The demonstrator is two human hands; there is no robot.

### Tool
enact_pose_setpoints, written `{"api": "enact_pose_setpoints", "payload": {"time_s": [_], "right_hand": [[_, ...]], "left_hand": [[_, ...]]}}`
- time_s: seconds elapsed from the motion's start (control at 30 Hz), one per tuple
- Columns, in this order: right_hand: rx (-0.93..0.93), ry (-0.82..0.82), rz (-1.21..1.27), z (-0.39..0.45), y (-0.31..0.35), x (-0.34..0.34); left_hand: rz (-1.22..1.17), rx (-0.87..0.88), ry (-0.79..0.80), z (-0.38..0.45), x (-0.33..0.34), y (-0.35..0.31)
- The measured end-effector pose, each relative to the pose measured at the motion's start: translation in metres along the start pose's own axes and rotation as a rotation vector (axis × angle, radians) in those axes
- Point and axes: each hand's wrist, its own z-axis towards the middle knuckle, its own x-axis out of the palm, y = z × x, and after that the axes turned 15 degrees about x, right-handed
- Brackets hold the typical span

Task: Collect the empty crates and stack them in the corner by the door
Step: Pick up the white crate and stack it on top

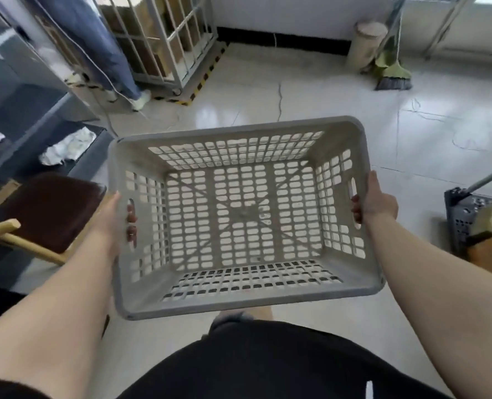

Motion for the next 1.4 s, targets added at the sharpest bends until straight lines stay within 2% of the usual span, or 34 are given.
{"api": "enact_pose_setpoints", "payload": {"time_s": [0.23, 0.57, 0.93, 1.4], "right_hand": [[0.033, -0.121, 0.199, 0.059, 0.06, -0.048], [0.088, -0.321, 0.302, 0.169, 0.171, -0.081], [0.161, -0.409, 0.441, 0.297, 0.284, -0.109], [0.147, -0.432, 0.455, 0.485, 0.49, -0.14]], "left_hand": [[0.074, 0.059, 0.213, 0.066, 0.143, -0.053], [0.16, 0.001, 0.381, 0.172, 0.367, -0.084], [0.285, 0.086, 0.481, 0.233, 0.591, -0.153], [0.265, 0.145, 0.498, 0.304, 0.855, -0.238]]}}
